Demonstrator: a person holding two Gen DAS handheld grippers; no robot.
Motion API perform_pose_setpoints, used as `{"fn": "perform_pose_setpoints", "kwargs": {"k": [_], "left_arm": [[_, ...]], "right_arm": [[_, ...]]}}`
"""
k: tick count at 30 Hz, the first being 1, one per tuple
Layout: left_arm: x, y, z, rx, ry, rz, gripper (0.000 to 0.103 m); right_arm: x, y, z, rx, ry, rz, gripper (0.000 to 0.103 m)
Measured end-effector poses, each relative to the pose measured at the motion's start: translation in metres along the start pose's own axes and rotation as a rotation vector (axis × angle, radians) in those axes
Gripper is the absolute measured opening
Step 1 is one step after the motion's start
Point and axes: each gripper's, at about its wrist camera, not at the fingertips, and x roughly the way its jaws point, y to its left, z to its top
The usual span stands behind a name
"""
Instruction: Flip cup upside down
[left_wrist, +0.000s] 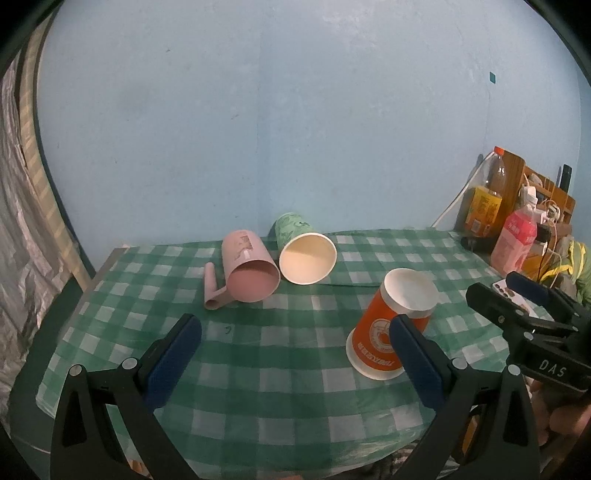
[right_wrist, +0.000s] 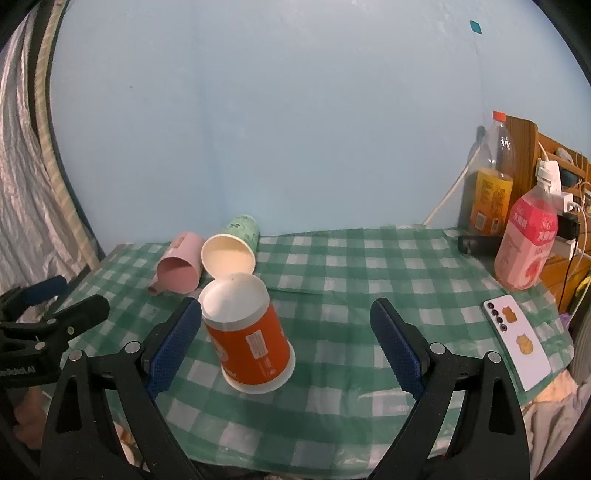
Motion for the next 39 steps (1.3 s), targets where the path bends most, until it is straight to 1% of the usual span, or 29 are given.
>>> {"fn": "perform_pose_setpoints", "kwargs": {"k": [13, 39], "left_arm": [[0.0067, 0.0002, 0.0001, -0.003, 0.027, 0.0, 0.103], [0.009, -0.0014, -0.0027, 0.001, 0.032, -0.002, 0.103]], "right_arm": [[0.0051, 0.0003, -0.0027, -0.003, 0.018, 0.001, 0.092], [0.0047, 0.0039, -0.0054, 0.001, 0.018, 0.004, 0.092]]}}
